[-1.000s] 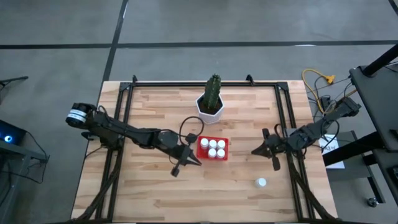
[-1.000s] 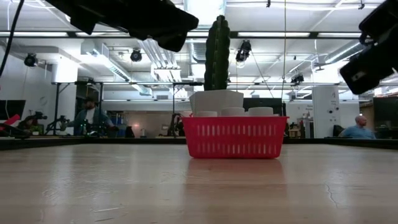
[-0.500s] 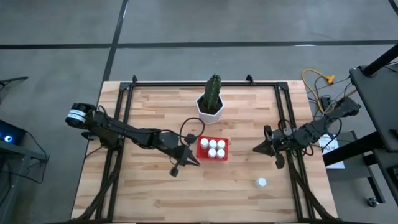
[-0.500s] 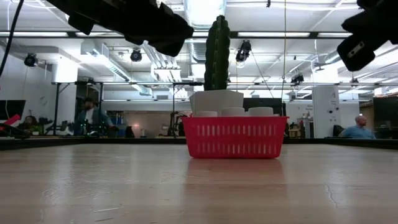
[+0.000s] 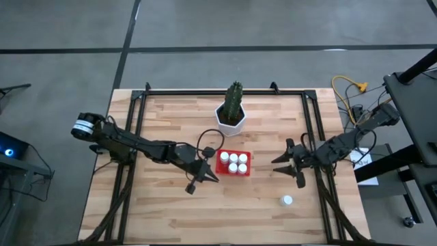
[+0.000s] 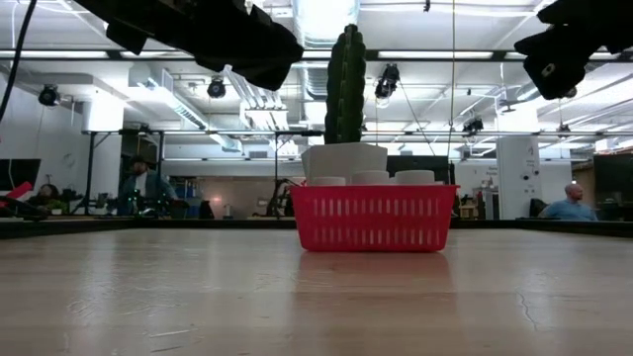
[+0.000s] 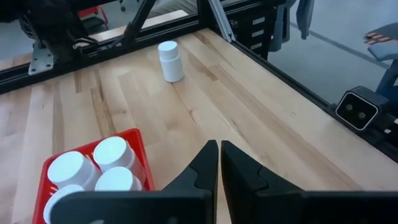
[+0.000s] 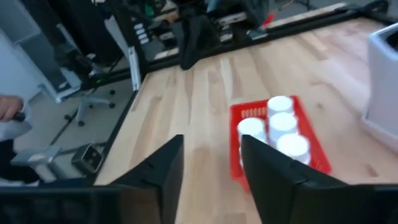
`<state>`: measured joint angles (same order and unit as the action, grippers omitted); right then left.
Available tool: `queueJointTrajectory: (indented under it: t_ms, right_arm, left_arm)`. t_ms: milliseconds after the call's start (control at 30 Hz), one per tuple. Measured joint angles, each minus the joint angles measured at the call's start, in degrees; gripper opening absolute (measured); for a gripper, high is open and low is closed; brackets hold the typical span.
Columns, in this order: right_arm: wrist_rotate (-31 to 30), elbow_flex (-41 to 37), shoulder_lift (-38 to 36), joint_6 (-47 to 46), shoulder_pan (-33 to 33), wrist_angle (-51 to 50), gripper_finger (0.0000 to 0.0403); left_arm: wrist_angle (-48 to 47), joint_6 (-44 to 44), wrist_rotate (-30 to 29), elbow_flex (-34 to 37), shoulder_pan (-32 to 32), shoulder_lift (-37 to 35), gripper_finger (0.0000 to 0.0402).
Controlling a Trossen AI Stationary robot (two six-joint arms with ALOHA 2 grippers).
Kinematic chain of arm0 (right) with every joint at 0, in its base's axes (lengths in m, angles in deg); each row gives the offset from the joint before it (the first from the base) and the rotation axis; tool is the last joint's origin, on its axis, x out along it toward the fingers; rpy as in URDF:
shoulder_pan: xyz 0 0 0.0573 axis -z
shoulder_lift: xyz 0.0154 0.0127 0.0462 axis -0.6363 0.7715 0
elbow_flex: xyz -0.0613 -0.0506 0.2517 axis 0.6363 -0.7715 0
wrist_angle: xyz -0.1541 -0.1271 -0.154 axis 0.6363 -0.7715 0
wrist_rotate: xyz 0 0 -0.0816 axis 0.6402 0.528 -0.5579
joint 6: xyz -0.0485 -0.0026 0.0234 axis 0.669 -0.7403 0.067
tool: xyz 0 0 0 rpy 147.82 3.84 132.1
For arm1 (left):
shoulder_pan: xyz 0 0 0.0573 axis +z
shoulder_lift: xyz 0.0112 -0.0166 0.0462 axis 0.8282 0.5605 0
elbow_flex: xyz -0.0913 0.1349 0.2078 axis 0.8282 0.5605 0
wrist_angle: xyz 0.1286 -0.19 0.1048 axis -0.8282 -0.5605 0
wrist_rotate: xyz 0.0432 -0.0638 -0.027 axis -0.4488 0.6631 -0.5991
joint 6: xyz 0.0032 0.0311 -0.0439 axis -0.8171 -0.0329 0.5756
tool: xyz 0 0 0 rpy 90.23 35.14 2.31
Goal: Pick and place pill bottles into a basket
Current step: Put the white pill bottle into the red bin
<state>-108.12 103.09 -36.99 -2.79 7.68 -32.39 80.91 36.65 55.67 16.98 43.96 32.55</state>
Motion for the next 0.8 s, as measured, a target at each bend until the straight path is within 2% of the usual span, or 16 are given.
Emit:
queueJointTrajectory:
  t_ms: [167,367,567,800]
  right_arm:
    - [2.36,1.66,4.06,0.01,-0.04,-0.01,0.0186]
    - [2.8,2.76,7.42,-2.55,-0.04,0.09,0.0194]
    - [11.61,3.76,7.38,-6.62,-0.56,-2.56,0.0191]
    - [12.29,3.85,5.5,-8.43,-2.73,-9.84,0.0191]
  left_arm:
    - [-0.06,-0.01,0.0,-0.1,0.0,-0.59,0.0002]
    - [-0.26,-0.01,0.01,0.13,0.0,-1.39,0.0002]
    - [-1.06,-0.03,0.0,0.15,0.0,-2.24,0.0002]
    - [-3.45,0.16,0.01,0.33,0.0,-2.84,0.0002]
